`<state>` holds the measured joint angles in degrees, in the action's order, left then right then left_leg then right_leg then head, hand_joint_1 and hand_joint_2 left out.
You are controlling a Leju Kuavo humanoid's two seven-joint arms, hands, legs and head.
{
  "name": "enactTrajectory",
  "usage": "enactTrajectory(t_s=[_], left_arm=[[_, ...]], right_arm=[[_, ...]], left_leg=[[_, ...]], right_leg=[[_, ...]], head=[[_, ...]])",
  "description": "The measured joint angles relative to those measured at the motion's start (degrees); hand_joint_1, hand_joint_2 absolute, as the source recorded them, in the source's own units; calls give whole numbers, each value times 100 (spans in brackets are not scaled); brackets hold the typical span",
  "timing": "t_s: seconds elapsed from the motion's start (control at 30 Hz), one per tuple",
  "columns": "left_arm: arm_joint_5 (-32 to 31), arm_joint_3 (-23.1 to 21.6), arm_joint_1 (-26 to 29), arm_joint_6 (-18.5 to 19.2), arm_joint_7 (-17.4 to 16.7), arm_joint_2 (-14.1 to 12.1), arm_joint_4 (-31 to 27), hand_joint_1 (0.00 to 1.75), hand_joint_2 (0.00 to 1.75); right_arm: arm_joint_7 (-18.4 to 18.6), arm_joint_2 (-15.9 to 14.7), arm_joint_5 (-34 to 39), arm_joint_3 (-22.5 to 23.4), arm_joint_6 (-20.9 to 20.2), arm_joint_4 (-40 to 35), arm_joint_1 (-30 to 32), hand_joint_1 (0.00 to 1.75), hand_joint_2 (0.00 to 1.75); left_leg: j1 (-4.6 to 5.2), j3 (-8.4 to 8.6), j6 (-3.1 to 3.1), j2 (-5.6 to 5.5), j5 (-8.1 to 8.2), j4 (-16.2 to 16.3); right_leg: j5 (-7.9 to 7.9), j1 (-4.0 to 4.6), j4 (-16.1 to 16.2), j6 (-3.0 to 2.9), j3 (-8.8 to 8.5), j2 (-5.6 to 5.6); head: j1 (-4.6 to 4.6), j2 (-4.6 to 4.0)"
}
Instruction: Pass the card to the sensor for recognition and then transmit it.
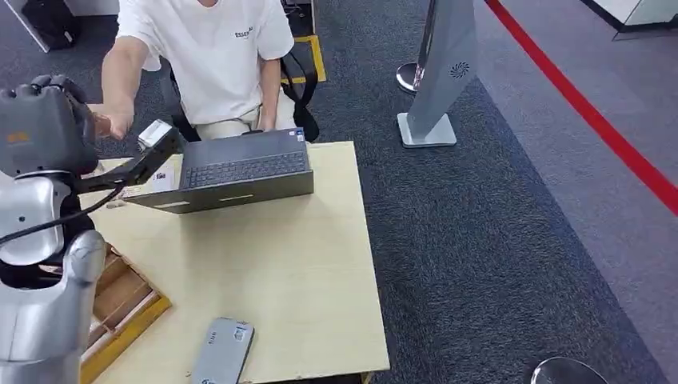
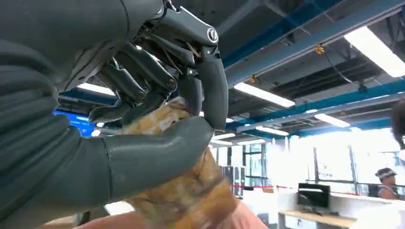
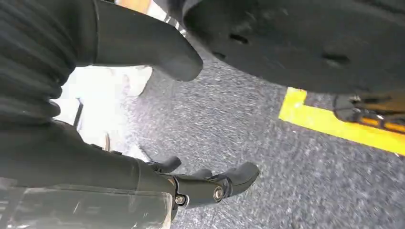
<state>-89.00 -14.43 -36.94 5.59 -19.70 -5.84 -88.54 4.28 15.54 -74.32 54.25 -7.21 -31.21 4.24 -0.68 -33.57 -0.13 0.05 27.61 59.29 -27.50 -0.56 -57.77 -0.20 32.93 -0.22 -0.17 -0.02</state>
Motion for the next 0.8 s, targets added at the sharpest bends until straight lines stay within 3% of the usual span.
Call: enactTrajectory(t_s=[0.17,0.2,0.57,0.8], left_arm=[[0,-211,-497,-131,-150,-131,722,175,175],[0,-236,-561,-138,-162,-151,826,0,175],[0,-317,-690,-286,-138,-247,1245,0,175],[0,24,-483,-253,281,-649,1167,0,175]], right_arm=[[-103,-11,-144,168,4,207,-82,0,175],[-107,-11,-162,190,9,236,-97,0,175],[-131,-55,-387,489,0,380,-243,0,175],[-129,-94,-489,800,13,474,-400,0,175]], left_leg=[[0,0,0,0,0,0],[-1,0,0,0,0,0],[-2,-5,0,-1,0,0],[-7,0,-1,12,0,-2]], right_leg=[[0,0,0,0,0,2],[0,0,0,0,0,2],[-1,0,0,0,0,2],[-1,1,-3,-1,1,18]], head=[[0,0],[0,0],[2,0],[0,0]])
